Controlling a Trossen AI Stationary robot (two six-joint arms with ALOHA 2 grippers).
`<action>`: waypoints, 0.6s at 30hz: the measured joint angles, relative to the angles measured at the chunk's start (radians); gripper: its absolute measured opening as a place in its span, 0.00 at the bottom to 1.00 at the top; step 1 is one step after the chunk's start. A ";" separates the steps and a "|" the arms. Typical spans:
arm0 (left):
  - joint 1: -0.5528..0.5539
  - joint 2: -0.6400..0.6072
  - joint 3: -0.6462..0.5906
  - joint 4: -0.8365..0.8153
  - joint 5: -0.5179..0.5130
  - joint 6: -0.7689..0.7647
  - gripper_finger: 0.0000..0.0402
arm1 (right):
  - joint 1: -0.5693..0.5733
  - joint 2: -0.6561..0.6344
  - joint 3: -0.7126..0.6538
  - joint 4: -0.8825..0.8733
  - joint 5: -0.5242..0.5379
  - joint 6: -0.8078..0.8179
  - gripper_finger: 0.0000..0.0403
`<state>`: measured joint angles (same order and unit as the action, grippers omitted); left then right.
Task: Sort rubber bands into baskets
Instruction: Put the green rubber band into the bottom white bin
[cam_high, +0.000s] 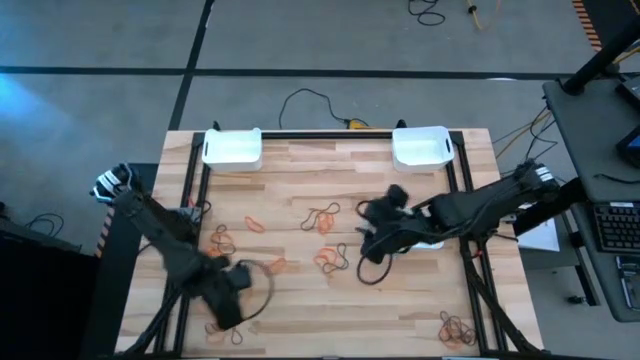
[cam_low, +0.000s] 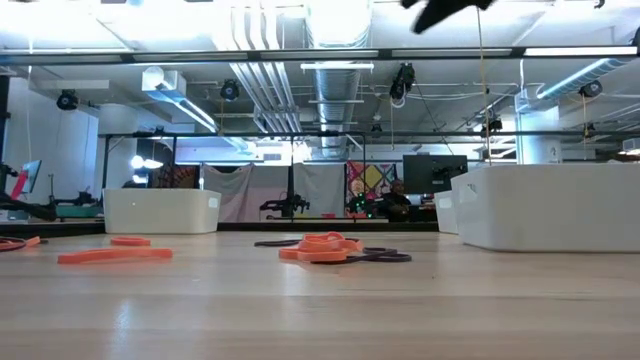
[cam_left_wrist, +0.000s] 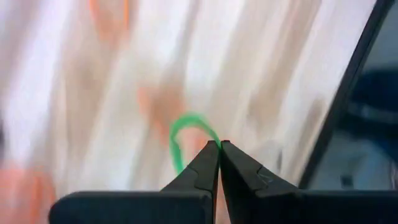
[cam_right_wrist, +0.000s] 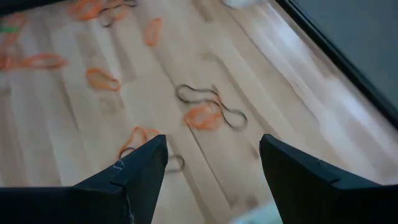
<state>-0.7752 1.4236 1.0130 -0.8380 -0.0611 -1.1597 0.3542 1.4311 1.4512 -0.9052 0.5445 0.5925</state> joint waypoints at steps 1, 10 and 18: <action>0.041 0.002 -0.007 0.051 -0.038 0.060 0.00 | 0.004 0.022 0.000 0.042 -0.003 -0.052 0.61; 0.215 0.152 -0.029 0.566 -0.234 0.531 0.00 | 0.097 0.275 -0.001 0.263 -0.184 -0.165 0.61; 0.251 0.344 -0.034 0.829 -0.235 0.623 0.00 | 0.184 0.453 -0.001 0.410 -0.208 -0.090 0.61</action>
<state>-0.5243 1.7672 0.9790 -0.0086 -0.2957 -0.5363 0.5377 1.8836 1.4498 -0.4956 0.3365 0.5026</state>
